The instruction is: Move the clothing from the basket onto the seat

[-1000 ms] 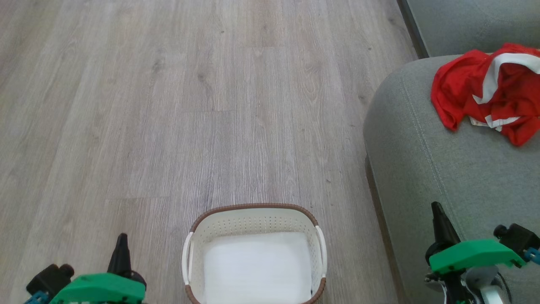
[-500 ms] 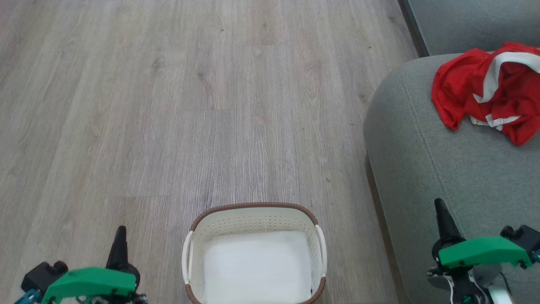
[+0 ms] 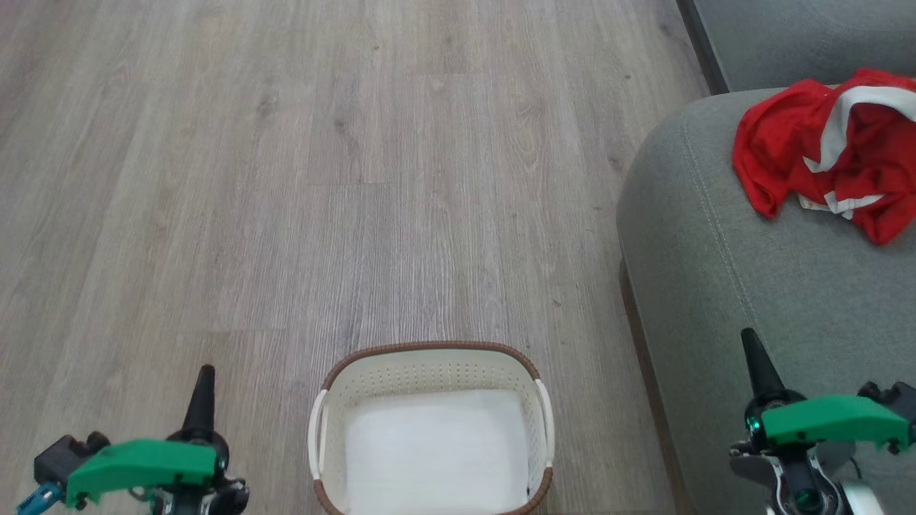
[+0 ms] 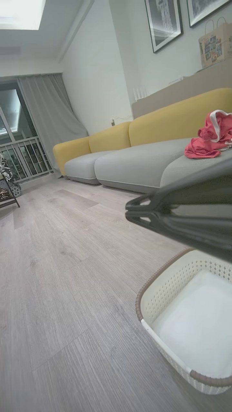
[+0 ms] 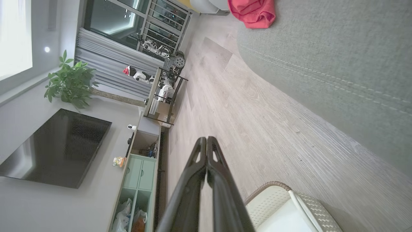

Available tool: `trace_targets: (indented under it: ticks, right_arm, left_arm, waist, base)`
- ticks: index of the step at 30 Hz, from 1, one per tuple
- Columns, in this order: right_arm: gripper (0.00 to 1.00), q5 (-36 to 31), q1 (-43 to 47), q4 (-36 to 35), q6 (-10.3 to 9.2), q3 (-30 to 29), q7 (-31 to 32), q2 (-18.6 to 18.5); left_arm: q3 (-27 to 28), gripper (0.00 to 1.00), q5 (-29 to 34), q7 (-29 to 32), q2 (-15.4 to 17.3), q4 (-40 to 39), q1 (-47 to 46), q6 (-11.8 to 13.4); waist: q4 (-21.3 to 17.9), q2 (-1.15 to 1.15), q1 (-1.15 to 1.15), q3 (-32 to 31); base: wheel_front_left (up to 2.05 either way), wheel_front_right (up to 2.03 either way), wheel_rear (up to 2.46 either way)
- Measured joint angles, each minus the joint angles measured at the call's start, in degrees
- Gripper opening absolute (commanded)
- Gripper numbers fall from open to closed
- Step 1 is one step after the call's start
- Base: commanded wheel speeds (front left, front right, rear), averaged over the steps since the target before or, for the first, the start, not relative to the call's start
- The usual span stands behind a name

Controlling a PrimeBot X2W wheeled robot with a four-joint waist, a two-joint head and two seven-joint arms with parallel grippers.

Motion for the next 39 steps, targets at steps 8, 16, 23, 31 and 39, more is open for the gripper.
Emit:
trace_targets:
  ticks: [8,16,23,31,39]
  right_arm:
    - [0.0,5.2,-0.4,-0.5,0.0,-0.5,1.3,0.0]
    - [0.0,10.3,-0.4,-1.2,0.0,-1.0,2.6,0.0]
    - [0.0,14.9,-0.4,-1.6,0.0,-1.5,3.6,0.0]
    - [0.0,20.0,-0.4,-2.3,0.0,-1.9,4.9,0.0]
    - [0.0,24.2,-0.4,-2.8,0.0,-2.3,5.9,0.0]
  left_arm:
    - [1.1,0.0,-4.9,1.4,-0.1,0.1,-0.6,-1.0]
    - [1.5,0.0,-9.8,2.8,-0.3,0.2,-2.0,-2.0]
    - [1.9,0.0,-13.9,3.9,-0.4,0.3,-2.6,-2.8]
    - [2.9,0.0,-18.8,4.9,-0.5,0.3,-3.9,-3.8]
    - [3.3,0.0,-22.8,5.9,-0.7,0.4,-4.8,-4.5]
  waist:
    - [0.0,0.0,0.0,0.1]
    - [0.0,0.0,0.0,0.3]
    - [0.0,0.0,0.0,0.4]
    - [0.0,0.0,0.0,0.5]
    - [0.0,0.0,0.0,0.6]
  base:
    - [0.0,0.0,0.0]
    - [0.0,0.0,0.0]
    - [0.0,0.0,0.0]
    - [0.0,0.0,0.0]
    - [0.0,0.0,0.0]
